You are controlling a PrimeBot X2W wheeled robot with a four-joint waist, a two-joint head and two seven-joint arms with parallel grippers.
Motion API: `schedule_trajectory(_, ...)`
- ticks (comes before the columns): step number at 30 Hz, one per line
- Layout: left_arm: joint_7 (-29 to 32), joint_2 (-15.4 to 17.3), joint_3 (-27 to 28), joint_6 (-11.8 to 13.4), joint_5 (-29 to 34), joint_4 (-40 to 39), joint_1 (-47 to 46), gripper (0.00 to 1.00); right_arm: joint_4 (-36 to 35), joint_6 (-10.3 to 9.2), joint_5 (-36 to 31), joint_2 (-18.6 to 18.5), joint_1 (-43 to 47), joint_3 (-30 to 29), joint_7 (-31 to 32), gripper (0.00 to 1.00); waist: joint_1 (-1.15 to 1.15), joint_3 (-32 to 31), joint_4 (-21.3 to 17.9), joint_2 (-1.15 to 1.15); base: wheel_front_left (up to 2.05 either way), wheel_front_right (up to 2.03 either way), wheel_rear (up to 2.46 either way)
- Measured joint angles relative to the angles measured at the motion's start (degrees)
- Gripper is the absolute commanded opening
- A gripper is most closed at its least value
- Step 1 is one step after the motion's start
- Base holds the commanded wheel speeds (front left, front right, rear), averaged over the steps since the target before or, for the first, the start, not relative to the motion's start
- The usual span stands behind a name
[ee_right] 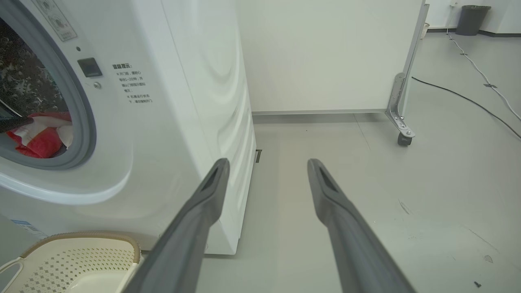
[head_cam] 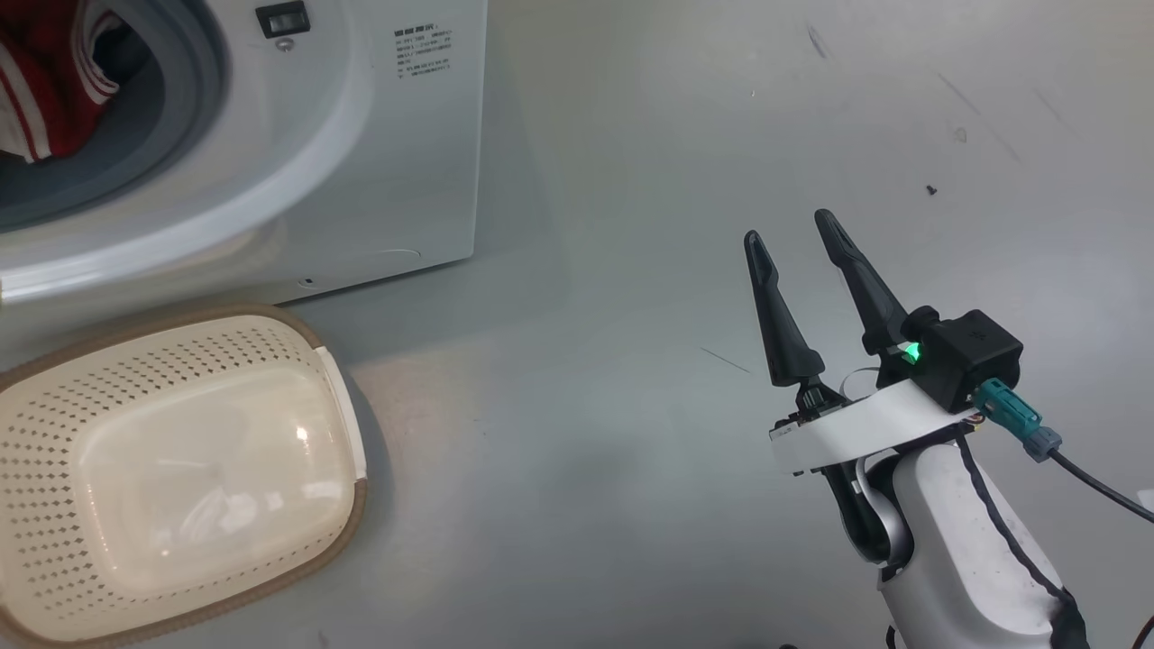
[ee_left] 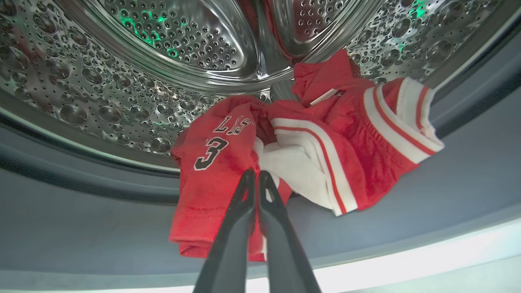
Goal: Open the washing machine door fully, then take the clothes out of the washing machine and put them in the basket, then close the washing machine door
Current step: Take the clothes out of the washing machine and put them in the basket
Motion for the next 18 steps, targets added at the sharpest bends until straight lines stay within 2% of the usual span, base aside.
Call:
schedule_trajectory(14, -14.1, -7.6, 0.8, -1.6, -4.4, 0.8, 7.6, 0.0, 2.0, 0.05, -1.9, -0.9, 3.4, -2.7, 0.0, 1.0, 0.0, -7.8, 4.3, 0.0, 0.0, 0.0, 0.0)
schedule_trajectory(18, -15.7, -10.0, 1.5, -2.2, -6.5, 0.1, 9.8, 0.0, 2.4, 0.07, -2.0, -1.1, 5.0, -3.3, 0.0, 1.0, 0.0, -10.1, 5.9, 0.0, 0.0, 0.0, 0.0)
